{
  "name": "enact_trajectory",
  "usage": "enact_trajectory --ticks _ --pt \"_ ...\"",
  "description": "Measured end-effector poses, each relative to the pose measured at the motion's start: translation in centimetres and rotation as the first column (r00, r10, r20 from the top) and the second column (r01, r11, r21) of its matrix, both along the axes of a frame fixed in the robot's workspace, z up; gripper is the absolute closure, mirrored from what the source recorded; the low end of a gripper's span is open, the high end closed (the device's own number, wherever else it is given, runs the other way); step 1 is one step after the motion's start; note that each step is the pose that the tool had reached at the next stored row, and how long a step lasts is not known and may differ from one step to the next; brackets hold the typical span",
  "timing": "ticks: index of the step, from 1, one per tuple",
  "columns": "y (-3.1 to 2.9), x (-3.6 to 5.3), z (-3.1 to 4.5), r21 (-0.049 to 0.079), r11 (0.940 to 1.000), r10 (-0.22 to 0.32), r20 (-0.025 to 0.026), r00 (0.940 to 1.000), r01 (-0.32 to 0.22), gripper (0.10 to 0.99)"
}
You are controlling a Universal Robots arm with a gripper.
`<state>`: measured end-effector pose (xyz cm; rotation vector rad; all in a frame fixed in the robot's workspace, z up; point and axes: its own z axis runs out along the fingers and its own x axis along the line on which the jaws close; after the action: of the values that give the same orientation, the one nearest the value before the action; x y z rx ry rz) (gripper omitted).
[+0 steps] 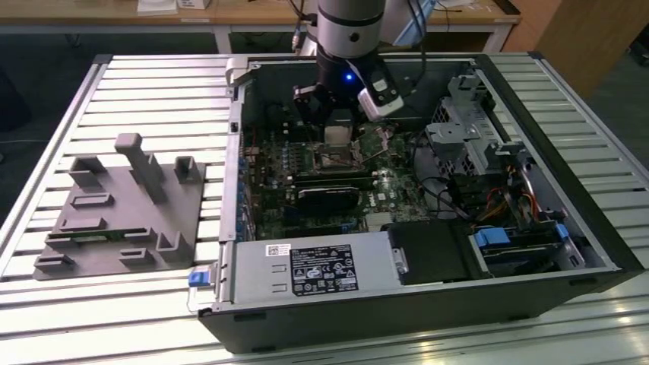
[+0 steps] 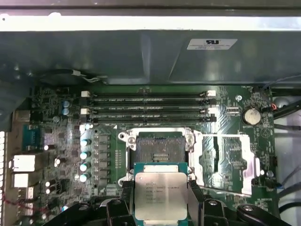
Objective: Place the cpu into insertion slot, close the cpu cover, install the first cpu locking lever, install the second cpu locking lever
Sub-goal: 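Place the cpu into insertion slot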
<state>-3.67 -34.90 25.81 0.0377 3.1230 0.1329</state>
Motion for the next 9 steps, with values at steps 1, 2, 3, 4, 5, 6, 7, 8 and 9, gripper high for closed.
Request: enact_trajectory --ticks 1,2,3,4,5,6,7,8,9 --pt "0.14 0.05 -0.11 -0.001 1.0000 0.000 0.0000 1.0000 0.000 0.549" --pt "0.29 0.10 -0.21 -0.002 1.0000 0.000 0.0001 1.0000 0.000 0.549" --pt "0.44 0.14 -0.32 -0.004 1.0000 0.000 0.0001 1.0000 0.000 0.549" --pt "0.57 0.18 -0.43 -0.005 1.0000 0.000 0.0001 1.0000 0.000 0.549" --pt "0.68 0.23 -0.52 -0.007 1.0000 0.000 0.0001 1.0000 0.000 0.549" --pt "0.77 0.29 -0.61 -0.009 1.0000 0.000 0.0000 1.0000 0.000 0.549" --pt "0.86 0.33 -0.70 -0.011 0.9999 0.000 0.0000 1.0000 0.000 0.549" --pt "0.93 0.35 -0.81 -0.013 0.9999 0.000 0.0001 1.0000 0.000 0.549" --pt "0.99 0.37 -0.95 -0.014 0.9999 0.000 0.0002 1.0000 0.000 0.549"
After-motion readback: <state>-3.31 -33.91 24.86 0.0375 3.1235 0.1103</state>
